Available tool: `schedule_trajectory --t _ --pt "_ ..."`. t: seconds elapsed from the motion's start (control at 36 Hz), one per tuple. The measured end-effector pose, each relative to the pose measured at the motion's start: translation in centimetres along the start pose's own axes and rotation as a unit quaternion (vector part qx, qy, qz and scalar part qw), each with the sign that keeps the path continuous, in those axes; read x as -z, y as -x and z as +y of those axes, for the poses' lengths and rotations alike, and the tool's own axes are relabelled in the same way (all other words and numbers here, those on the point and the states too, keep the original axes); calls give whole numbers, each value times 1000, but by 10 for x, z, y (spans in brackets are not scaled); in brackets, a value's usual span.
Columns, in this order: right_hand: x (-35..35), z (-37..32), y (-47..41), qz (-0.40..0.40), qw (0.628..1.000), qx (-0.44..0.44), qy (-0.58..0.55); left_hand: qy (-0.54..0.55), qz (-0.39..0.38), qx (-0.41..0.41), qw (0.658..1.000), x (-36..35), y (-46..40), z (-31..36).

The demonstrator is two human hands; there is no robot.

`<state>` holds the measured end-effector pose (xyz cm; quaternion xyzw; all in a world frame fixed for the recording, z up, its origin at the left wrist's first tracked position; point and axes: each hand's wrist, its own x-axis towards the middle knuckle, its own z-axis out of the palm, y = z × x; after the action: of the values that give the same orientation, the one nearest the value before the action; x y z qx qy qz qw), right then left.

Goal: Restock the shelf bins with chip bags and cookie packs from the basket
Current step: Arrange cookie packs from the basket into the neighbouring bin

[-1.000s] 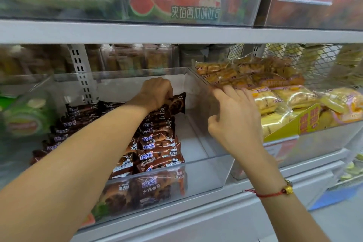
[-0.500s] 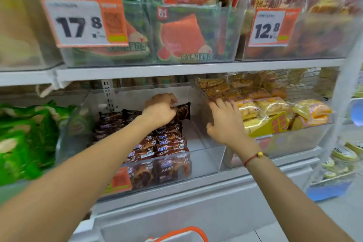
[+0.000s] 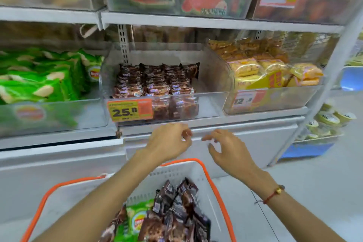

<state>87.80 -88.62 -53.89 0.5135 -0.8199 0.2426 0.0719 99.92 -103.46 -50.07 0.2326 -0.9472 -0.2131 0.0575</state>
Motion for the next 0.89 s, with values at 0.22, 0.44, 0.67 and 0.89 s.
schedule_trajectory --t 0.22,0.44,0.67,0.89 --pt "-80 3 64 -247 967 -62 -9 70 -168 94 979 -104 30 -46" --pt "-166 6 104 -449 890 -60 41 35 -300 160 940 -196 68 -87" --pt "-209 5 124 -492 860 -2 135 39 -271 182 945 -231 86 -104" --pt "-186 3 100 -457 881 -107 -57 150 -226 185 944 -216 73 -103"
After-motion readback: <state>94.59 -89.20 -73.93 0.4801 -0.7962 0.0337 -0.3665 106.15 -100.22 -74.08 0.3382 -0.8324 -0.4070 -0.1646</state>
